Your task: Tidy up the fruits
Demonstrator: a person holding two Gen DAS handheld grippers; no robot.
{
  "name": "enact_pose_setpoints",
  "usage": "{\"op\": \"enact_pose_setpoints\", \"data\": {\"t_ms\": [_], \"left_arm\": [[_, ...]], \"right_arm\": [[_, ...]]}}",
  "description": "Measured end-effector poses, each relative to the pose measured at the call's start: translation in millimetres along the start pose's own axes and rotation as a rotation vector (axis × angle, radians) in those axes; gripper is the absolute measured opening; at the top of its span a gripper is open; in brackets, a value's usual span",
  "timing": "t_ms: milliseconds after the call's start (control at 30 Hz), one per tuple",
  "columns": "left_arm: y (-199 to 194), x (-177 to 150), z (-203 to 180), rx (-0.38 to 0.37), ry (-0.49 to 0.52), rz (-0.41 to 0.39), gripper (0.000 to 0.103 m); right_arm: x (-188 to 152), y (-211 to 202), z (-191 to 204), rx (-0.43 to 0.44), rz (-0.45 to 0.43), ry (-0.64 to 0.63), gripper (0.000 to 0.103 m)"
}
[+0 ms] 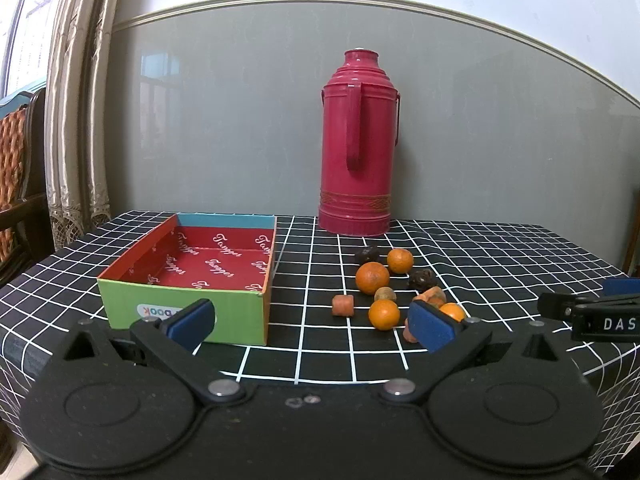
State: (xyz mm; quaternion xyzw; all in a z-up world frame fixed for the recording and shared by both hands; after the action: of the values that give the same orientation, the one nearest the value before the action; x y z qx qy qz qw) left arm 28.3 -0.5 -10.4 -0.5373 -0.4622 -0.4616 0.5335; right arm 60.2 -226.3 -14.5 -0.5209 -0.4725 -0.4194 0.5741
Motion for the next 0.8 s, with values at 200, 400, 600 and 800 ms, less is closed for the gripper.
{"op": "enact_pose_setpoints", "data": {"t_ms": [200, 400, 600, 800], "left_arm": [[0, 0, 0, -0.002, -0.002, 0.001, 0.097], [2, 0, 2, 0.006, -0.009, 0.008, 0.097], [8, -1, 6, 0.049, -0.039, 0.047, 0.097], [26, -6, -7, -0.056, -0.03, 0.099, 0.097]], "right_arm": [[0, 1, 0, 0.0, 0.0, -0.001, 0.103], [0, 1, 0, 0.0, 0.0, -0.001, 0.103], [-1, 1, -2, -0.002, 0.0, 0.003, 0.103], [1, 3, -5, -0.001, 0.014, -0.006, 0.103]]}}
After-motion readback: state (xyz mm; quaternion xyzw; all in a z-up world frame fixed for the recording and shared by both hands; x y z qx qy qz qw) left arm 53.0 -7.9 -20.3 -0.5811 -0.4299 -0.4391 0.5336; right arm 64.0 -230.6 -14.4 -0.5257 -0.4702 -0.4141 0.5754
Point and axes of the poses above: each gripper's, at about its wrist camera, not at the fingertips, and y roughly the way its jaws point, z to its left, x to its top, the point moved 3 cm from there along y, roughly the way its jaws point, and after that the axes turned 11 degrees about -z, right-handed, at the moved point
